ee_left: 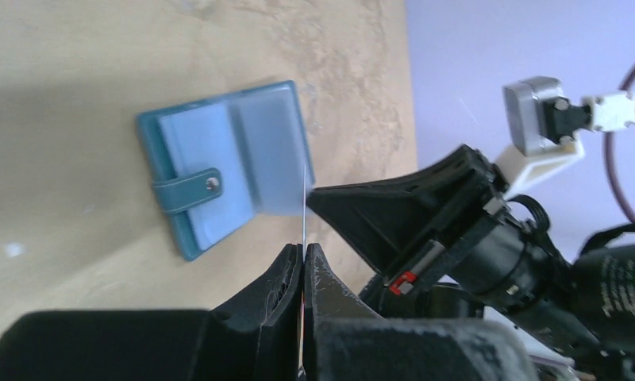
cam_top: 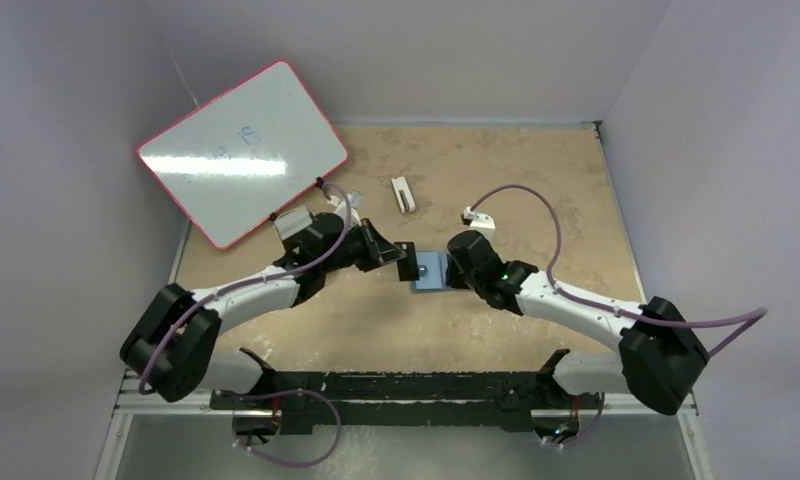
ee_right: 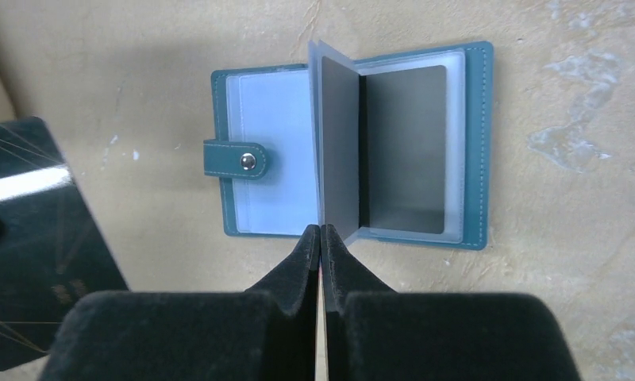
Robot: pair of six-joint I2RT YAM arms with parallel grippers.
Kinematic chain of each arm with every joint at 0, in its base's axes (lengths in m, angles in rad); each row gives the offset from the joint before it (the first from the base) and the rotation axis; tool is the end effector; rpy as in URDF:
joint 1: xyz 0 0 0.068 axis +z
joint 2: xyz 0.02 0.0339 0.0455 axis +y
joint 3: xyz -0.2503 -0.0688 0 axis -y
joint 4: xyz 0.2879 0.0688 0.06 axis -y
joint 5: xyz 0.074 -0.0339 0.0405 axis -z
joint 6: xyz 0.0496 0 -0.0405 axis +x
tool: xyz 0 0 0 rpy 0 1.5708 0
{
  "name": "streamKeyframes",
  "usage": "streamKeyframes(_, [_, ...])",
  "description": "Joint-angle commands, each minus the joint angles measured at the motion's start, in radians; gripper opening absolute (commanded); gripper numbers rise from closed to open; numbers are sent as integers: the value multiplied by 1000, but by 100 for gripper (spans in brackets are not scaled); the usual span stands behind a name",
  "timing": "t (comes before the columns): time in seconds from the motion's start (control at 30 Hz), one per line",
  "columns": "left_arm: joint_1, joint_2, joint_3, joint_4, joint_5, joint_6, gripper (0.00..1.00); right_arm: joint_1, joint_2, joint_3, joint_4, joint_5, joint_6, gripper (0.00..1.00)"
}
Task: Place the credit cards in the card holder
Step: Turn over the card slot in the card holder.
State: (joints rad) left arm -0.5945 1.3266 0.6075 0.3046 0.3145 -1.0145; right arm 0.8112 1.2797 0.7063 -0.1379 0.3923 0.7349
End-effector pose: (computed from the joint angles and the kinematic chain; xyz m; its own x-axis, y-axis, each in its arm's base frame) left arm 0.2619 -0.1956 0.1631 -0.8277 -0.4152 -0.3775 0.1218 0.5238 -0.8431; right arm 0.2295 0.2141 0.1693 -0.6491 0.2163 -0.7293 -0.0477 0.9453 0.3228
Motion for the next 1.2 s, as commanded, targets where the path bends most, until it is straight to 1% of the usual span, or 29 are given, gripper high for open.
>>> streamKeyframes(0.0, [-41, 97, -11, 395, 85, -157, 0, -69, -58, -70, 148, -169, -10, 0])
streamKeyframes(0.03, [-49, 126, -14, 457, 90, -194, 0, -81, -70, -87, 159, -185, -4, 0])
streamKeyframes(0.07, [-59, 161, -5, 483, 88, -206, 0, -88, -79, -98, 162, -189, 2, 0])
streamKeyframes(0.2, [-85, 244, 32, 471, 46, -184, 0, -117, -113, -132, 165, -207, 10, 0])
streamKeyframes(0.33, [-87, 301, 70, 408, 1, -138, 0, -154, -141, -158, 177, -240, 7, 0])
streamKeyframes(0.47, [-86, 367, 113, 352, -20, -75, 0, -184, -132, -164, 153, -228, -4, 0])
streamKeyframes(0.63, [-86, 440, 157, 266, -46, -13, 0, -215, -145, -153, 60, -160, -8, 27])
streamKeyframes(0.67, [-86, 449, 163, 245, -51, 0, 0, -218, -150, -151, 48, -150, -5, 31])
streamKeyframes(0.83, [-86, 451, 171, 199, -82, 46, 0, -224, -126, -105, 3, -122, -10, 43])
streamKeyframes(0.9, [-87, 450, 175, 199, -83, 52, 0, -230, -94, -89, 22, -131, -28, 45])
streamKeyframes(1.0, [-85, 454, 177, 224, -69, 40, 0, -242, -41, -76, 50, -145, -45, 45])
streamKeyframes(1.17, [-86, 455, 187, 198, -65, 50, 0, -254, 5, -73, 70, -145, -48, 43])
